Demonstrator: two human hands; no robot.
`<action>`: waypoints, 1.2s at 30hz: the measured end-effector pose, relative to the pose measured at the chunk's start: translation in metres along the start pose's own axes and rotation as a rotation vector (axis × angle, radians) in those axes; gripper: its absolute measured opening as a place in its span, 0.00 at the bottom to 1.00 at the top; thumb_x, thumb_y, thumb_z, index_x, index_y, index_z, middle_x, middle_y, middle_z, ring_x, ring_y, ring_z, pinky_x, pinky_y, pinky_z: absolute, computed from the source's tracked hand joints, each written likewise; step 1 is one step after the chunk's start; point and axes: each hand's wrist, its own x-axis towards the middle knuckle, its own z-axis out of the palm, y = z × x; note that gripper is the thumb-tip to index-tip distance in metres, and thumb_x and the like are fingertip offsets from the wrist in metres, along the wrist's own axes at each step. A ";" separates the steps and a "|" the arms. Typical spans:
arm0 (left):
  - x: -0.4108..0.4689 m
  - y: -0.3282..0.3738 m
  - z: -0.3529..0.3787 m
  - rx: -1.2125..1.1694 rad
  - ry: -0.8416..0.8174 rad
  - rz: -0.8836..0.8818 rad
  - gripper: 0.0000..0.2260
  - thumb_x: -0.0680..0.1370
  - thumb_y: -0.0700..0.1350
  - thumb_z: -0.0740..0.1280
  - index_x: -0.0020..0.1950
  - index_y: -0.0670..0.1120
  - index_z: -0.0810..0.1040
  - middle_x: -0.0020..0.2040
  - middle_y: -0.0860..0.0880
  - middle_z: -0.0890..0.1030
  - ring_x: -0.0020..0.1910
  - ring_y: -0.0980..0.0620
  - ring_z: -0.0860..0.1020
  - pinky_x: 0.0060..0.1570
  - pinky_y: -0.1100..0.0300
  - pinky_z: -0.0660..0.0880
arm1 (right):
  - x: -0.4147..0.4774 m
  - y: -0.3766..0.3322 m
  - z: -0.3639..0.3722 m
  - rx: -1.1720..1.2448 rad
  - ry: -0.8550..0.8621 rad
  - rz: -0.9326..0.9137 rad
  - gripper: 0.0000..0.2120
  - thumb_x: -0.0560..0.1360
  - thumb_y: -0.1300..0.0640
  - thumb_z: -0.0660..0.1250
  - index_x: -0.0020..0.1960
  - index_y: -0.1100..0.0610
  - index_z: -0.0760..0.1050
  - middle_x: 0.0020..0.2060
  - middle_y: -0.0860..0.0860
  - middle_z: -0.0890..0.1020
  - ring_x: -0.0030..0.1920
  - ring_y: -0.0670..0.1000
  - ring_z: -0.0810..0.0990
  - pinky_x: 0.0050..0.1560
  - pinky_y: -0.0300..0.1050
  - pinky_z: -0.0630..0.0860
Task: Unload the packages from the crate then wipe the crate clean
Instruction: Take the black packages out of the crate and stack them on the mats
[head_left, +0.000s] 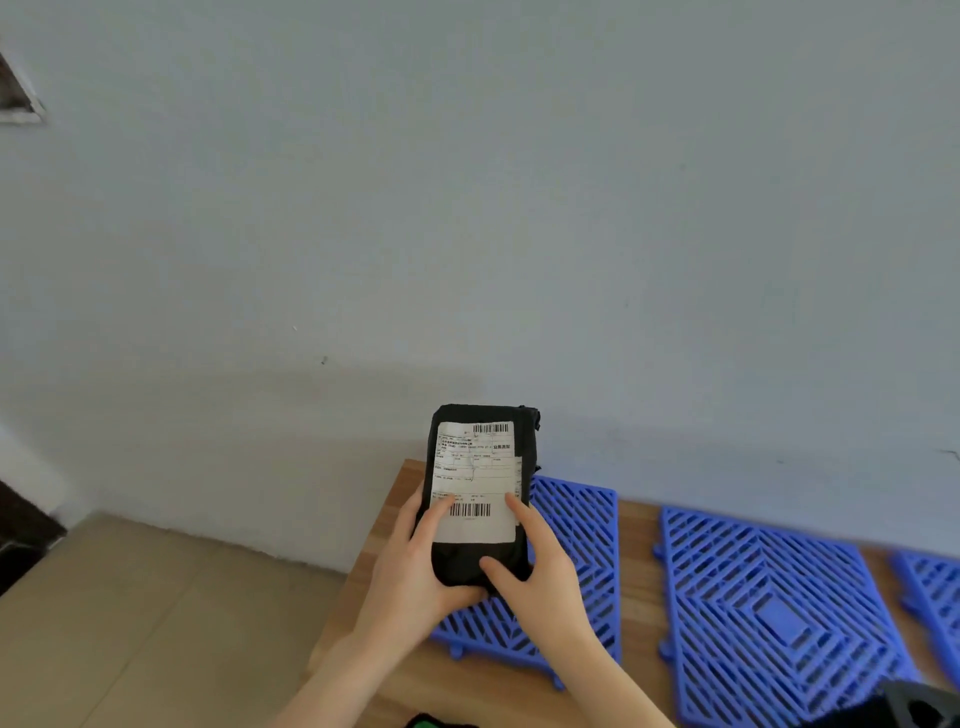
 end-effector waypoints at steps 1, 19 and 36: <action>0.006 -0.004 0.004 0.013 -0.010 0.005 0.46 0.61 0.57 0.80 0.75 0.55 0.62 0.75 0.59 0.57 0.70 0.60 0.63 0.66 0.65 0.68 | 0.006 0.005 0.003 -0.004 -0.002 0.017 0.35 0.73 0.58 0.72 0.73 0.42 0.60 0.71 0.42 0.66 0.71 0.44 0.64 0.69 0.45 0.69; 0.085 -0.103 0.045 -0.014 -0.217 0.051 0.42 0.64 0.53 0.78 0.75 0.54 0.63 0.76 0.59 0.50 0.73 0.56 0.62 0.66 0.64 0.68 | 0.087 0.056 0.067 -0.095 0.053 0.286 0.36 0.73 0.59 0.71 0.75 0.46 0.57 0.72 0.45 0.65 0.72 0.44 0.63 0.70 0.45 0.67; 0.098 -0.114 0.045 0.023 -0.404 0.027 0.47 0.66 0.59 0.76 0.78 0.59 0.51 0.78 0.57 0.44 0.70 0.52 0.67 0.58 0.64 0.74 | 0.095 0.054 0.073 -0.089 0.022 0.338 0.36 0.77 0.57 0.68 0.76 0.43 0.52 0.74 0.46 0.63 0.71 0.46 0.65 0.67 0.44 0.70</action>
